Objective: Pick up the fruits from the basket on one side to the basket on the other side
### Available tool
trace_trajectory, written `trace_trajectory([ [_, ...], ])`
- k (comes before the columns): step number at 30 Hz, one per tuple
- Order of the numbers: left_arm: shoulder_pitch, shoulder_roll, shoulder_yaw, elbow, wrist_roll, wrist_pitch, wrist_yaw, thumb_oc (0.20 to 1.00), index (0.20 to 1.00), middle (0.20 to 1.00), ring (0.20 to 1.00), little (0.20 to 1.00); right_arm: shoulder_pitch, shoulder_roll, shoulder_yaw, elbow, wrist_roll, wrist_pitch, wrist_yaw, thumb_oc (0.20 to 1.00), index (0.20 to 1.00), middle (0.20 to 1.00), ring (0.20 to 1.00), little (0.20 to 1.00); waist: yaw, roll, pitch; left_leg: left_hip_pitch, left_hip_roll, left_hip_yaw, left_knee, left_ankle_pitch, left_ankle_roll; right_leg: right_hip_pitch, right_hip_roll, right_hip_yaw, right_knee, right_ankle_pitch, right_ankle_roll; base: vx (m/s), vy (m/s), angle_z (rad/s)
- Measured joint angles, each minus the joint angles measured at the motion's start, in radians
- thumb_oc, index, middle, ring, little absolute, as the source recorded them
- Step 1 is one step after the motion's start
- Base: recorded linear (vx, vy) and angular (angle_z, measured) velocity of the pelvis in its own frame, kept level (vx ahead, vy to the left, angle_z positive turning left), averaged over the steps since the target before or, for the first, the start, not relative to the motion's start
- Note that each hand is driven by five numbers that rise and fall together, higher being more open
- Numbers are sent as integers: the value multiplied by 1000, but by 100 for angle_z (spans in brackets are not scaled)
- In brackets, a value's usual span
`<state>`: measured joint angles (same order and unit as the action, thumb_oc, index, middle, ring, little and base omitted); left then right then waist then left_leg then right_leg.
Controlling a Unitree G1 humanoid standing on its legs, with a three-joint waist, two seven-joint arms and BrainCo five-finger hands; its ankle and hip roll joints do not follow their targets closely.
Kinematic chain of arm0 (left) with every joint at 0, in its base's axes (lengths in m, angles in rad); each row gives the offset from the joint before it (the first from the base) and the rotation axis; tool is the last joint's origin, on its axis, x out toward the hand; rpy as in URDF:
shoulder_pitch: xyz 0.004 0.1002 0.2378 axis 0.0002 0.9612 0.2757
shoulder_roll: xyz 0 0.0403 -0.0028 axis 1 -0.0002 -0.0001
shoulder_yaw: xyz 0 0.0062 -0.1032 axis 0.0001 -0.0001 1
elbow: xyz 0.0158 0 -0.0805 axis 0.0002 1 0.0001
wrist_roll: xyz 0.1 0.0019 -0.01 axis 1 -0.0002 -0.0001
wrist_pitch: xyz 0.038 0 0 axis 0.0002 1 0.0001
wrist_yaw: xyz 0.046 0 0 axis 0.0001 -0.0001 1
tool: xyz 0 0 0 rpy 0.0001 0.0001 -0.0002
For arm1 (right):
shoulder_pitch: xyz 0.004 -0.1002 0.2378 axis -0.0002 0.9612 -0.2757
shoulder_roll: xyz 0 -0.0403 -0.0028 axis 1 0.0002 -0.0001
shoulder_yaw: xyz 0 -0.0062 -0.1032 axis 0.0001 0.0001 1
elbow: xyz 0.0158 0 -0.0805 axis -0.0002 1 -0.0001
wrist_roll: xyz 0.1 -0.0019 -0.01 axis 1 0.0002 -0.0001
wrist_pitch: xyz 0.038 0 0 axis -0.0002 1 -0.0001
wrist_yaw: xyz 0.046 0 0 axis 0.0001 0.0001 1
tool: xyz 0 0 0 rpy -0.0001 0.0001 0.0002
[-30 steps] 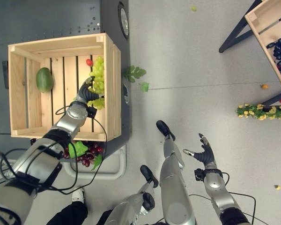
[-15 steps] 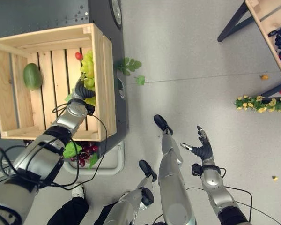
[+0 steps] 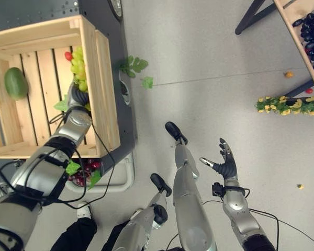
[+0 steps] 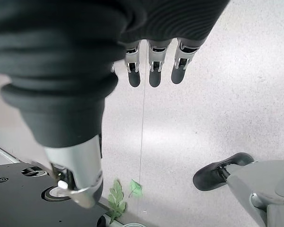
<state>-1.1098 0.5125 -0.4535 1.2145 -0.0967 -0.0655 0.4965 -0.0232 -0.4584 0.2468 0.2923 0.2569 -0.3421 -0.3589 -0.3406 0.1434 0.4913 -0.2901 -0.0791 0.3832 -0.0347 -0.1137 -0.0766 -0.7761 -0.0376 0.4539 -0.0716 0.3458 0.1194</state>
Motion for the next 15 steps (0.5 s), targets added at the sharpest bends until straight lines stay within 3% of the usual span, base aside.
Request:
trace_trajectory([
  [10,-40,19,-1,24,27,21,33,200,200,200,200,200,13,13,7,-2,-1,-7,-17,1000,1000,1000,1000,1000,4,-29,-5,-33,33,-5,56,-24,-20,-14,17,0,26,1,-1,-5,-24,2],
  [15,-14,19,2,-24,-6,-16,30,200,200,200,200,200,10,11,5,-3,-1,-8,-19,1000,1000,1000,1000,1000,17,-29,-5,-35,41,-14,67,-28,-24,-12,18,-7,31,4,-2,-4,-4,3],
])
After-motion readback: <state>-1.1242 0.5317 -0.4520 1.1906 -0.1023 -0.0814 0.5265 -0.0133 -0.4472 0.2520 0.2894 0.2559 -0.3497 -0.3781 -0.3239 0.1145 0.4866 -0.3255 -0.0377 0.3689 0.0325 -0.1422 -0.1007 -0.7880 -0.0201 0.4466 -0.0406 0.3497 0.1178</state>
